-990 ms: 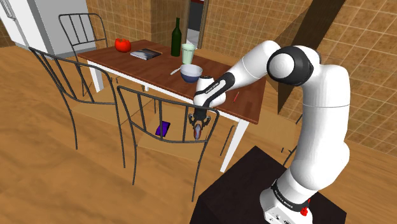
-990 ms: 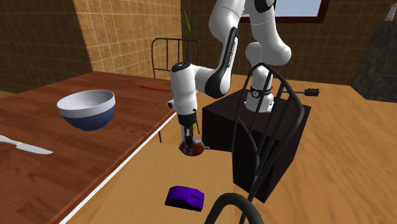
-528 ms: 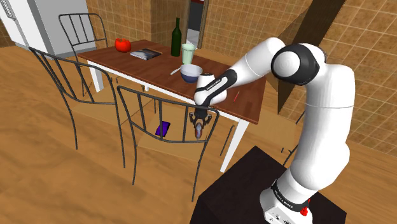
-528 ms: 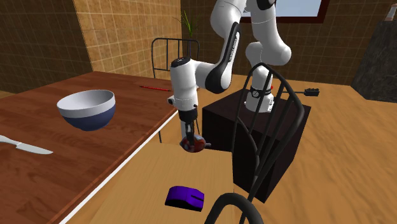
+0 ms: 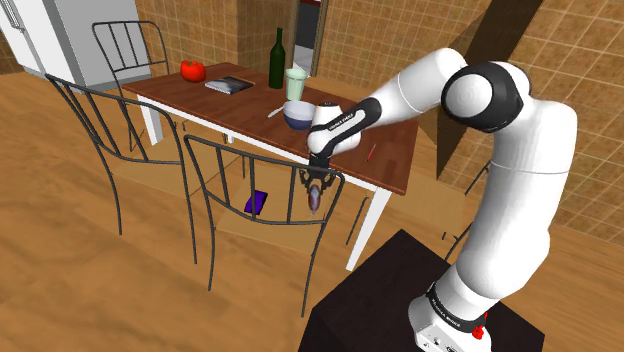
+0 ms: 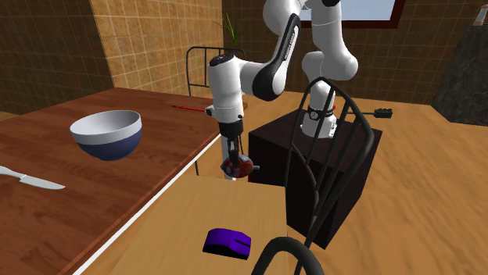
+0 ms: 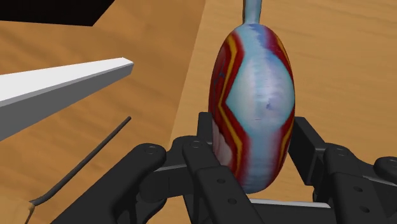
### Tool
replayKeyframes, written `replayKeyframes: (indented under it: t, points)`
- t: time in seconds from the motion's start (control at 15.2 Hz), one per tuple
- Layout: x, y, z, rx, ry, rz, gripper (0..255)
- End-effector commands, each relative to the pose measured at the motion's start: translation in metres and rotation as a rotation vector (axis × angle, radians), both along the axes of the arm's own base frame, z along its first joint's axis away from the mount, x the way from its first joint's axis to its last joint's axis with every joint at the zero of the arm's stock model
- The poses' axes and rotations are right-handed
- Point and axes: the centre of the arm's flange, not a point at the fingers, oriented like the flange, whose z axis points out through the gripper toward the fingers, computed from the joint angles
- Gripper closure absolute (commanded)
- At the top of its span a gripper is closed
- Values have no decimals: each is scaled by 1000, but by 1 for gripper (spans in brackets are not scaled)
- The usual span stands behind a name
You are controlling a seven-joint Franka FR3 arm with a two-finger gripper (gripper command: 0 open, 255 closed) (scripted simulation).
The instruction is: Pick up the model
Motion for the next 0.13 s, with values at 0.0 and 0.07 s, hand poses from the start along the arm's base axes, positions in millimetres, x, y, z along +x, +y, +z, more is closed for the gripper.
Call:
replayKeyframes:
  t: [0.0,0.07]
  points:
    - [1,1,6,0,0,0,255]
    - [1,1,6,0,0,0,255]
